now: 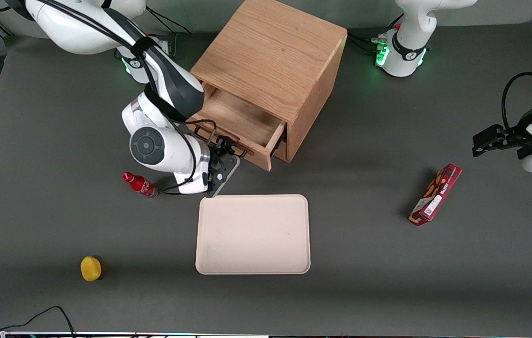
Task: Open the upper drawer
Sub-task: 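Pull the handle outward with the right gripper, sliding the drawer open, then keep pulling the drawer further out with the right gripper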
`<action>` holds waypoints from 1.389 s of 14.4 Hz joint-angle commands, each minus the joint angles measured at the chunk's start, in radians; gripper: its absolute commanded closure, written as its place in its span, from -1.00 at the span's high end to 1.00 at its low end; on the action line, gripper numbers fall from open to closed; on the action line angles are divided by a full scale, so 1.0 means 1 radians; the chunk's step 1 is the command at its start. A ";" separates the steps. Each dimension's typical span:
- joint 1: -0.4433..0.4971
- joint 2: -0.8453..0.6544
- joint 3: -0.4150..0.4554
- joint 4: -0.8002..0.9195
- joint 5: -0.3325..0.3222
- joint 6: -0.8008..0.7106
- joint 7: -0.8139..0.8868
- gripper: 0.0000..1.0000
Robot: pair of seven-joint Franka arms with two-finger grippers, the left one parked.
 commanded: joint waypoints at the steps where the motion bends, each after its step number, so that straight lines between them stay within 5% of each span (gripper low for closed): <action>1: 0.008 0.064 -0.015 0.049 -0.046 0.022 -0.012 1.00; 20: 0.001 0.135 -0.101 0.188 -0.052 -0.047 -0.076 1.00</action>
